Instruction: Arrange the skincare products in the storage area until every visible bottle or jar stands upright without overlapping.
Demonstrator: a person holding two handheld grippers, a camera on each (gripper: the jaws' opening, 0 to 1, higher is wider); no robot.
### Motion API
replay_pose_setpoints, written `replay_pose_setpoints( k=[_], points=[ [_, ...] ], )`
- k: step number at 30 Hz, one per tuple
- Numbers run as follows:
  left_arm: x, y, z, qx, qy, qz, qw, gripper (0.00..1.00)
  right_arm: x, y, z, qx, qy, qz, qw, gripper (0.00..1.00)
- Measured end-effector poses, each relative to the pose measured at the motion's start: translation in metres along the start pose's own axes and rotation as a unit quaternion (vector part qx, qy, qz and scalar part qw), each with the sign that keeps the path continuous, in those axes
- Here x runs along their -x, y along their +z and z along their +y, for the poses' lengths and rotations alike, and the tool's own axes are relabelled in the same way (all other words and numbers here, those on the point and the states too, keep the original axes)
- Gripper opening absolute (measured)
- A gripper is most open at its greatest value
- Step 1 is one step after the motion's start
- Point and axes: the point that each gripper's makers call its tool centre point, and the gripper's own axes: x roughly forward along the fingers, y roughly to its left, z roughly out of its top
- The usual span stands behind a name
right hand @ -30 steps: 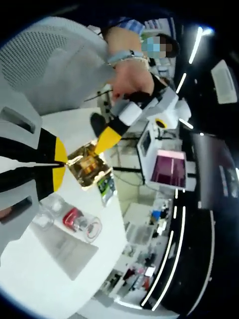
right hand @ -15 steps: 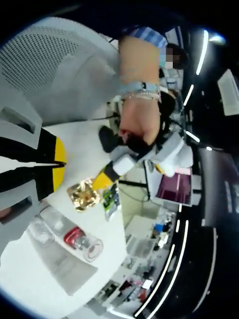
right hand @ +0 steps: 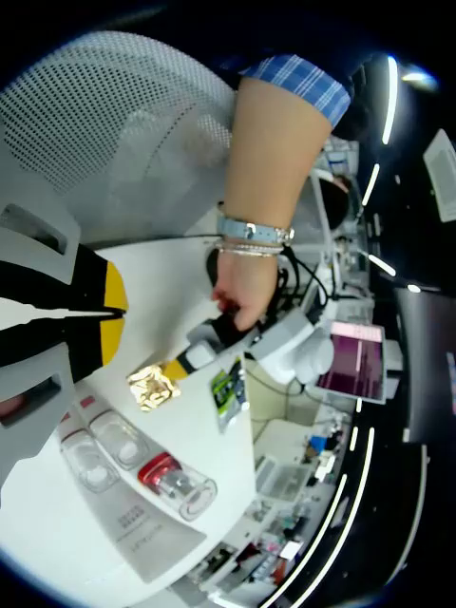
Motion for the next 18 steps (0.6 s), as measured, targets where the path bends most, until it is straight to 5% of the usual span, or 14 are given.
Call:
replay_pose_setpoints(
  k=[13,18],
  points=[
    [0.000,0.001,0.012,-0.061,0.045,0.007,0.9971,0.01,-0.003,-0.007,0.000,-0.005,0.002,0.014,0.9999,0.00],
    [0.002,0.008,-0.001,-0.114,0.022,0.000,0.9932,0.18,-0.003,-0.007,-0.002,-0.009,0.001,0.015,0.9998,0.00]
  ],
)
